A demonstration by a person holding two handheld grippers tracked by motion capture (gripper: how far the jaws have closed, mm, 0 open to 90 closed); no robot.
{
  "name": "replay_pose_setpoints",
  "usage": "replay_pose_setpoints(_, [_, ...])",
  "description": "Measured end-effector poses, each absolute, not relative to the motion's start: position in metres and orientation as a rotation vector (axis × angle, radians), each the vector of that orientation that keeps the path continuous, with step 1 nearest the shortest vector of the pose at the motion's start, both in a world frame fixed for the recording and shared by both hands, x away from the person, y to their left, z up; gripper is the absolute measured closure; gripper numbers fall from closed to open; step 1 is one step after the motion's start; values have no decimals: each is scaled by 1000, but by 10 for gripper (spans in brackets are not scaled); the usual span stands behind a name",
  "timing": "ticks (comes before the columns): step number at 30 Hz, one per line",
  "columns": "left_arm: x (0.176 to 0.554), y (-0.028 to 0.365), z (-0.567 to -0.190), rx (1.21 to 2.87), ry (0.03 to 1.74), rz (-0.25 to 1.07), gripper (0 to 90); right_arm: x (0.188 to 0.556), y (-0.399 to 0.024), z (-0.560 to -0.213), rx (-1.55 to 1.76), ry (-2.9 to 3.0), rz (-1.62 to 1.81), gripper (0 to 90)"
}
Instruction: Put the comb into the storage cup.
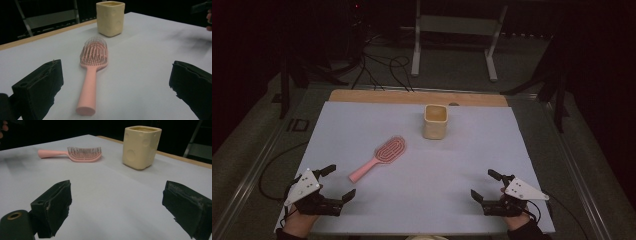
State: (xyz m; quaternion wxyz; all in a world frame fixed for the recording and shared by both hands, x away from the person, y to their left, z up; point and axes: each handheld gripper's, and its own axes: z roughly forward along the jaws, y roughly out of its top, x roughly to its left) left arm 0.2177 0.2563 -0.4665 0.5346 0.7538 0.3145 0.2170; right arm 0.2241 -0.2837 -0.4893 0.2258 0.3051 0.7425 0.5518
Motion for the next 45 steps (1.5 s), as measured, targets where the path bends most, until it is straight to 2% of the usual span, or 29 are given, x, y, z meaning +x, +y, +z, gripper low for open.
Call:
replay_pose_setpoints(14, [227, 265, -427, 1759, 766, 499, 1, 222, -284, -486, 843, 2019, 1540, 84])
replay_pose_setpoints(25, [243, 269, -411, 1784, 795, 488, 1, 221, -284, -485, 842, 2010, 1550, 85])
replay_pose_setpoints(29, [249, 270, -410, 1777, 808, 518, 1, 222, -284, -485, 840, 2009, 1548, 85])
replay_pose_setpoints(39, [273, 260, -423, 1884, 845, 483, 2, 222, -285, -486, 850, 2009, 1555, 85])
replay_pose_setpoints(45, [284, 255, -438, 1947, 876, 486, 95, 222, -285, -486, 847, 2012, 1557, 85])
